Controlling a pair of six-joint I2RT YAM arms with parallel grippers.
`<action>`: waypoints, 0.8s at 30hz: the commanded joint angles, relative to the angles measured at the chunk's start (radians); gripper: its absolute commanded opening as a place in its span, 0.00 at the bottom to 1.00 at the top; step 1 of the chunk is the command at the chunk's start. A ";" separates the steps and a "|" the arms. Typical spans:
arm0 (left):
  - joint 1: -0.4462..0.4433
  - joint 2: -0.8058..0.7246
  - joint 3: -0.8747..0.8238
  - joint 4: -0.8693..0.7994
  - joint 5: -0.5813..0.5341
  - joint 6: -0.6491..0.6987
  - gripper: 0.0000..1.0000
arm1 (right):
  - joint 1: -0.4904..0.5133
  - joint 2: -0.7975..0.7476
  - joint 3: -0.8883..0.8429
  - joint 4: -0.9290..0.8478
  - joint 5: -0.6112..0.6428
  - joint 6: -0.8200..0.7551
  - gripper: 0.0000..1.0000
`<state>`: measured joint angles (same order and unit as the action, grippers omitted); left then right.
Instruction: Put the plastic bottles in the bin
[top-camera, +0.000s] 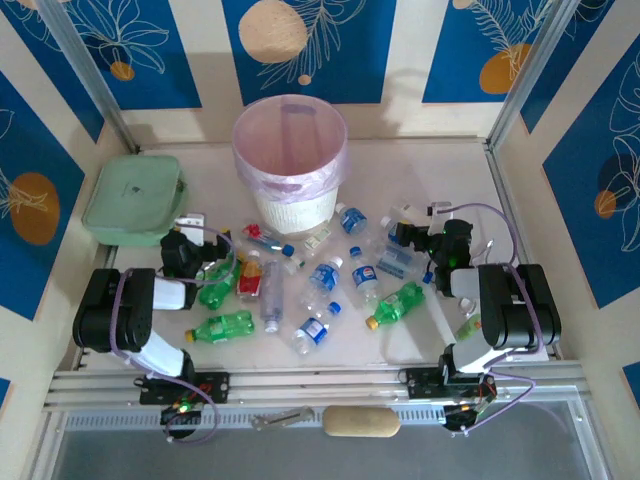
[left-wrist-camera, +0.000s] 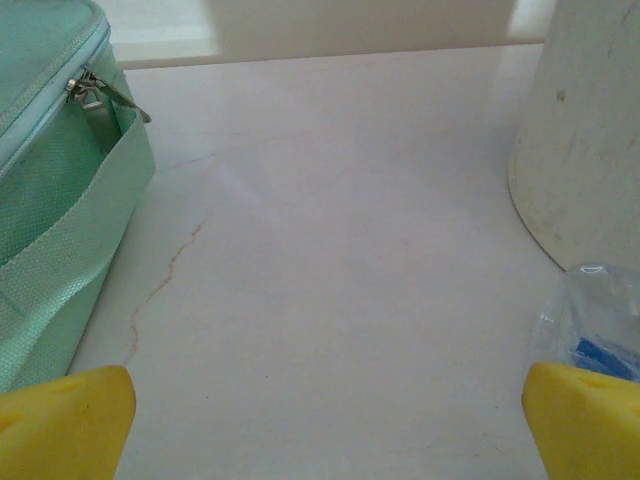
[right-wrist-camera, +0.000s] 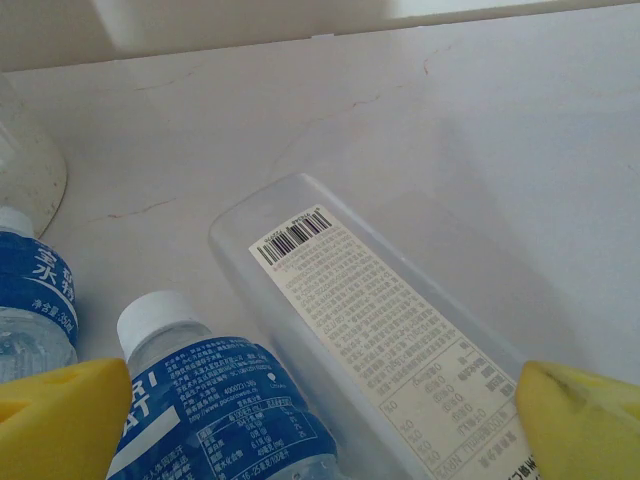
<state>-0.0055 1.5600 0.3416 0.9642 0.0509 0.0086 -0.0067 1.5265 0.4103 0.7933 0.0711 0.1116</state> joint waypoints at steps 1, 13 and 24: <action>-0.009 0.006 0.020 0.005 0.015 0.004 0.99 | 0.006 -0.003 0.012 0.001 0.001 -0.012 0.99; -0.007 0.006 0.020 0.005 0.020 0.004 0.99 | 0.005 -0.003 0.013 0.001 -0.002 -0.010 0.99; -0.007 0.006 0.027 -0.009 0.020 0.007 0.99 | 0.002 -0.003 0.012 0.000 -0.005 -0.010 0.99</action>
<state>-0.0051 1.5600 0.3481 0.9569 0.0513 0.0090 -0.0067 1.5265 0.4103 0.7933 0.0708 0.1116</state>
